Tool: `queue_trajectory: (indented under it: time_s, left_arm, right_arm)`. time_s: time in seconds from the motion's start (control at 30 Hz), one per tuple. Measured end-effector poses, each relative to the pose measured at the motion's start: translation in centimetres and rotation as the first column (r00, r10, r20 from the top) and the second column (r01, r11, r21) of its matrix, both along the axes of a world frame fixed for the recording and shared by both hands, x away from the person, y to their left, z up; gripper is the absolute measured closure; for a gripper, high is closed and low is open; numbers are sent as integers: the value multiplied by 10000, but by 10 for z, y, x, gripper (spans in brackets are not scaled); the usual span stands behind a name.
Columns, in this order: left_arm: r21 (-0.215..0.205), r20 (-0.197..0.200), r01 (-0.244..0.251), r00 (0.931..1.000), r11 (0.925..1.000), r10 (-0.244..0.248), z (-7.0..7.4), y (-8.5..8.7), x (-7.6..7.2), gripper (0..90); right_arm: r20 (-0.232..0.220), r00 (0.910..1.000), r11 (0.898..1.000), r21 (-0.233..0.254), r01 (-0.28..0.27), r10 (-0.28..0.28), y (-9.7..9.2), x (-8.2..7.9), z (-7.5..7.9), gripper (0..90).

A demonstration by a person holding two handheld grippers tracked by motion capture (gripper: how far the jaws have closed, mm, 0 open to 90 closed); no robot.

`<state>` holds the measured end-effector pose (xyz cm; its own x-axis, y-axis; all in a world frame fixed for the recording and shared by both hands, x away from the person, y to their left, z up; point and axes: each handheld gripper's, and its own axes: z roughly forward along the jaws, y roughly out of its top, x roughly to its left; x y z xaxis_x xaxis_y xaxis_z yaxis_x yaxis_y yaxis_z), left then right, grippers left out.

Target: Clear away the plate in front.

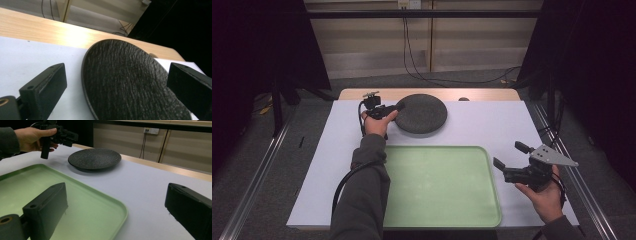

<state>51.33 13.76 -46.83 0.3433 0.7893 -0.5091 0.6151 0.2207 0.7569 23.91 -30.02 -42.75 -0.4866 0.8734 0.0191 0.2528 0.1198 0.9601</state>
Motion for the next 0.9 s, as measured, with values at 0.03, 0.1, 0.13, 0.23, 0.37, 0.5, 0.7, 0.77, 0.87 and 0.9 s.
queue_trajectory:
  time_s: [0.03,0.1,0.13,0.23,0.37,0.5,0.7,0.77,0.87,0.9]
  left_arm:
    - [-152,-30,7,10000,9999,-7,-1,0,1,26]
    - [-186,-67,-31,10000,9998,29,-2,-1,2,32]
    - [-114,-60,-84,9999,9999,83,-4,-2,2,34]
    - [-349,-223,-276,9994,9990,269,-5,-2,3,72]
    - [-232,-325,-313,9990,9992,305,-9,-1,4,142]
    - [113,-388,-145,9991,9998,149,-14,-3,5,210]
    - [545,-710,-397,9965,9977,436,-16,-4,6,283]
    - [737,-674,-385,9968,9965,435,-17,-4,6,298]
    - [634,-871,-516,9946,9966,571,-20,-5,6,328]
    - [707,-956,-454,9941,9965,521,-21,-5,6,335]
  right_arm:
    - [-22,10000,10000,8,24,-24,0,0,0,40]
    - [-32,10000,10000,29,30,-30,0,1,0,40]
    - [-49,10000,10000,60,39,-38,0,1,0,40]
    - [-51,10000,10000,71,53,-53,-1,1,0,41]
    - [-63,10000,9999,115,78,-77,-1,1,0,43]
    - [-103,9999,10000,68,-16,17,0,2,-1,44]
    - [-108,9999,9999,168,9,-7,-1,1,0,46]
    - [-105,9999,9998,182,16,-14,-1,2,0,46]
    - [-115,9999,9998,216,27,-24,-1,2,0,46]
    - [-134,9999,9997,225,22,-19,-1,2,0,46]
